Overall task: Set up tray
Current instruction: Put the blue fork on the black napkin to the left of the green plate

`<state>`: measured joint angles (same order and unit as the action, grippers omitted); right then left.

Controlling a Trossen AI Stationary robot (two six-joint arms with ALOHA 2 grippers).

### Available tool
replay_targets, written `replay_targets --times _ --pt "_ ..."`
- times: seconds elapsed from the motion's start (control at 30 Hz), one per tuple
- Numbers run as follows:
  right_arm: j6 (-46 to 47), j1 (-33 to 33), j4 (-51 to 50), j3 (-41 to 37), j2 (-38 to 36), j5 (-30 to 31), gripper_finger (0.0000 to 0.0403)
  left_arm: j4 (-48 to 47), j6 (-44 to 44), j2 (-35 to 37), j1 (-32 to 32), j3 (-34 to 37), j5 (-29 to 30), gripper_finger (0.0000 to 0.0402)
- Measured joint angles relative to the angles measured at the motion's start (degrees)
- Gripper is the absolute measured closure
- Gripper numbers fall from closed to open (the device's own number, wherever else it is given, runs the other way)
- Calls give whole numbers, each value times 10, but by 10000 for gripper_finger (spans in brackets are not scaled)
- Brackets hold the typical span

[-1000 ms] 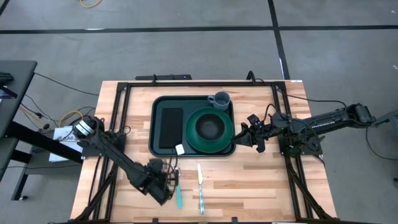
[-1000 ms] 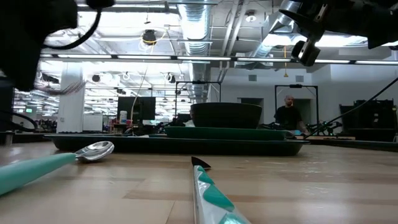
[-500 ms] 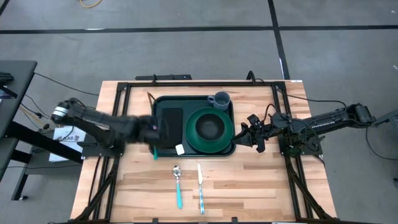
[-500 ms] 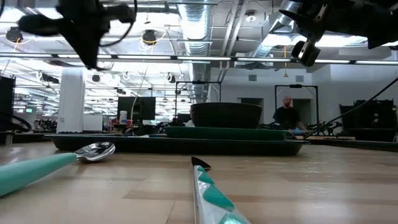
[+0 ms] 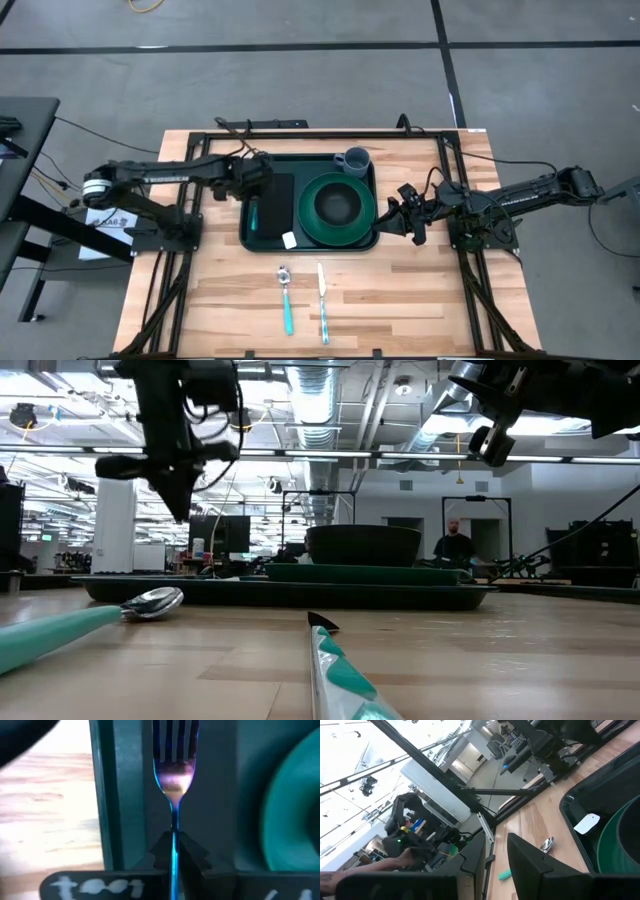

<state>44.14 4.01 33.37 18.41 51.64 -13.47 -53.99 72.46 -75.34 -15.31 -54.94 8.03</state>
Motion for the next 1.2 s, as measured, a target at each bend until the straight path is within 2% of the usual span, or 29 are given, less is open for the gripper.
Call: replay_targets --times 0.27,0.6,0.8,0.93,1.2 --pt "0 0 -4 0 0 0 329 34 -86 -81 -63 0 -57 401" --pt "0 1 -5 0 0 0 329 94 -104 -169 -79 0 -86 401" --pt "0 1 -7 0 0 0 329 99 -105 -177 -83 0 -67 401" --pt "0 1 -10 0 0 0 329 98 -120 -177 -95 0 -89 401" --pt "0 1 -11 0 0 0 329 98 -117 -177 -95 0 -88 399"
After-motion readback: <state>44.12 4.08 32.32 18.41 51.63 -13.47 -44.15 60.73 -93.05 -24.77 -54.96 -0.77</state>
